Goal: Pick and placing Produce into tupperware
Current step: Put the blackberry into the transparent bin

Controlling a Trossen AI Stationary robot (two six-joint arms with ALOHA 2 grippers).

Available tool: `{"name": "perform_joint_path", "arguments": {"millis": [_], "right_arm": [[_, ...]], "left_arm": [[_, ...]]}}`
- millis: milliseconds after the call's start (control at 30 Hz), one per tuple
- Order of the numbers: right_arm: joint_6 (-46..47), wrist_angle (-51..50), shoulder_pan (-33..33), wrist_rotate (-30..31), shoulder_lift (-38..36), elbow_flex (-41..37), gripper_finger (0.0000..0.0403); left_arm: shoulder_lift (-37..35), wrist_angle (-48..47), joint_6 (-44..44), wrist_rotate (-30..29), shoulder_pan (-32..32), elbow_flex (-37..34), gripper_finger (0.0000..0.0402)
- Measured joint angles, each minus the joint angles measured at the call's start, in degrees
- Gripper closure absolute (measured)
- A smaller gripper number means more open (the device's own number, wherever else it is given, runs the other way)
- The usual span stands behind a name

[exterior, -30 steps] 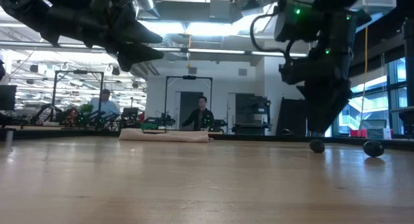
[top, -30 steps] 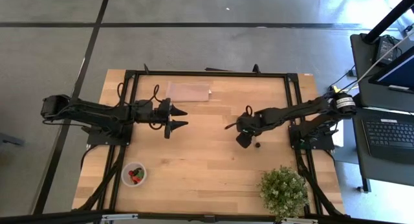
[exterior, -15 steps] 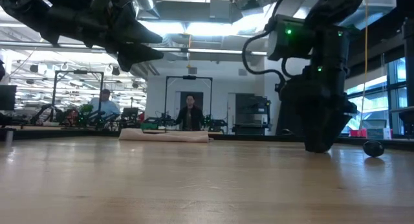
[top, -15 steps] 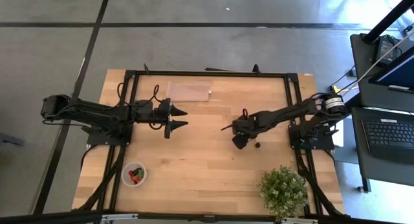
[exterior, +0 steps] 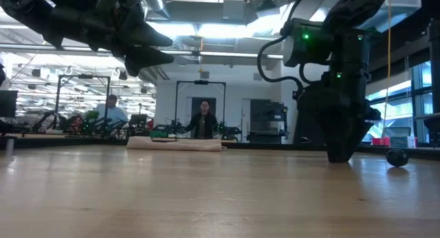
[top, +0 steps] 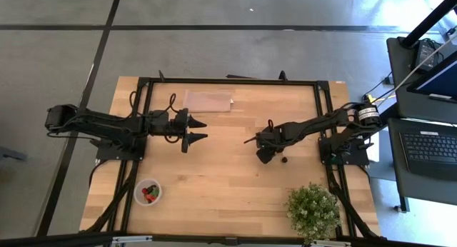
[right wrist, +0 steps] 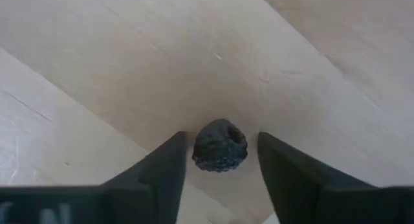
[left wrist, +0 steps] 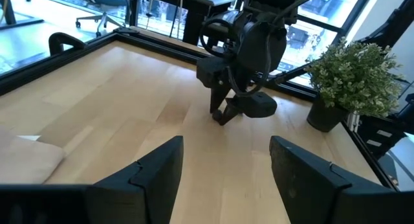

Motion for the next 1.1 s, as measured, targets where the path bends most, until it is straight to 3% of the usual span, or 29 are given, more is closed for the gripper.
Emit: {"name": "perform_joint_path", "arguments": {"millis": [267,467,867,1100], "right_arm": [[-0.12,0.33,0.00,-0.26,0.04,0.02,0.0297],[-3.48,0.28,0.00,-1.52,0.73,3.48,0.0300],[-24.41,10.43,-4.27,0.26,2.02,25.36,0.0300],[-36.94,10.86,-5.96,0.38,11.56,41.90,0.0300]], "left_arm": [[0.00,-0.01,0.02,-0.09,0.00,0.00,0.0179],[0.00,0.34,-0.01,-0.11,0.00,0.00,0.0179],[-4.76,24.63,1.68,7.06,-0.02,0.02,0.0179],[-11.33,26.52,3.16,7.53,-0.02,0.02,0.0179]]}}
